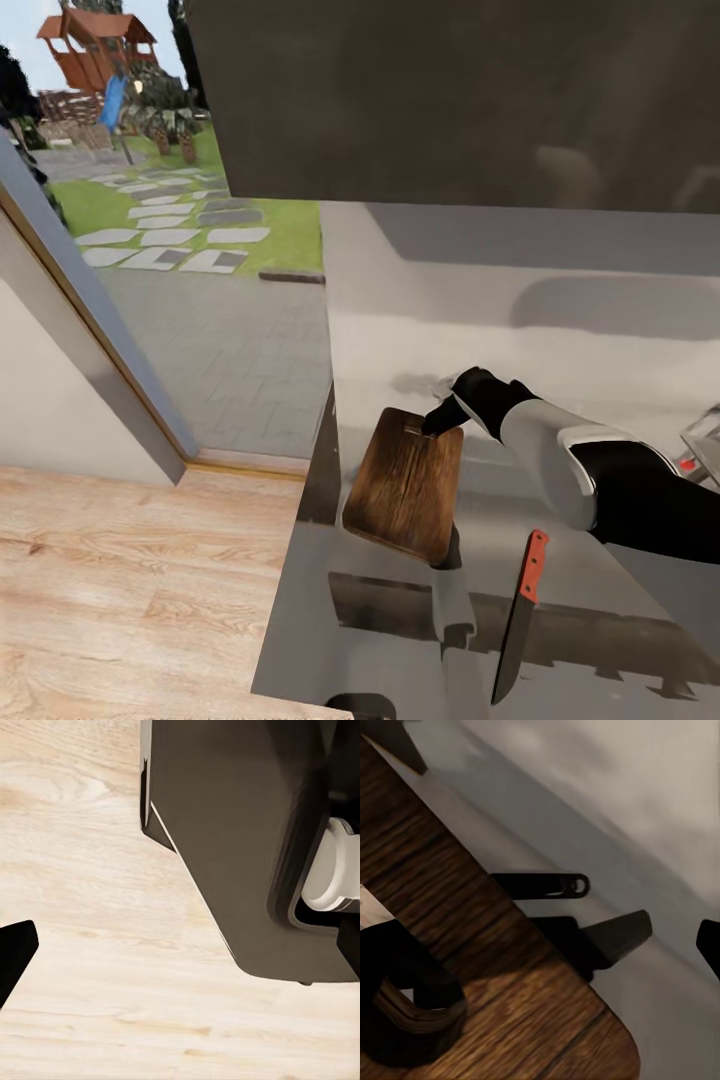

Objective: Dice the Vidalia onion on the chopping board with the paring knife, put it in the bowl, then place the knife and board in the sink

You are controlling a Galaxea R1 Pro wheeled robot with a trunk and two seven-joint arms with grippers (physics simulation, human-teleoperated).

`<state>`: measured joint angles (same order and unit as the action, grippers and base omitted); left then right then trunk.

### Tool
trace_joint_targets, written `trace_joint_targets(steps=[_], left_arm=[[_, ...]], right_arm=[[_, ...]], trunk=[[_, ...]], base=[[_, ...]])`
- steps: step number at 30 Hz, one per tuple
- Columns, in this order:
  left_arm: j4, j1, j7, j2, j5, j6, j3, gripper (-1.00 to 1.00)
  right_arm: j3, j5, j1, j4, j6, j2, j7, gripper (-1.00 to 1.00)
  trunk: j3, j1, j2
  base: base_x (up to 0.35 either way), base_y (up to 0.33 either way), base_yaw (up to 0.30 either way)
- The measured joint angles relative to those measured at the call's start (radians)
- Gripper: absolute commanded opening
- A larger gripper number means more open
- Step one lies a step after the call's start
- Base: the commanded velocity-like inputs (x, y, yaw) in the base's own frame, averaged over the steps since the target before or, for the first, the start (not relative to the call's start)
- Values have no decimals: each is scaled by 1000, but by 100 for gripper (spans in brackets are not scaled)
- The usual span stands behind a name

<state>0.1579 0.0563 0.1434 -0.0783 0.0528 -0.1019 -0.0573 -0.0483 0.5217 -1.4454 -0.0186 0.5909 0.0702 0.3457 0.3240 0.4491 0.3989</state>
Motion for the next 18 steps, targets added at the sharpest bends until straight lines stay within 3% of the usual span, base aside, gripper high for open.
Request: trace_joint_targets(steps=[11,12,16,18], left_arm=[[0,0,0,0,0,0,0,100],[0,0,0,0,0,0,0,100],[0,0,0,0,0,0,0,100],[0,0,0,0,0,0,0,100]], right_arm=[[5,-3,-2,0,2,-1,2,100],[5,-3,-2,0,2,0,2,-100],[15,-12,0,0,3,-1,2,-100],[-1,-1,0,-6,0,-1,0,-100]], trunk=[[3,0,0],[3,0,0],[3,0,0],[3,0,0]], base=[[0,0,0],[0,0,0],[0,0,0],[0,0,0]])
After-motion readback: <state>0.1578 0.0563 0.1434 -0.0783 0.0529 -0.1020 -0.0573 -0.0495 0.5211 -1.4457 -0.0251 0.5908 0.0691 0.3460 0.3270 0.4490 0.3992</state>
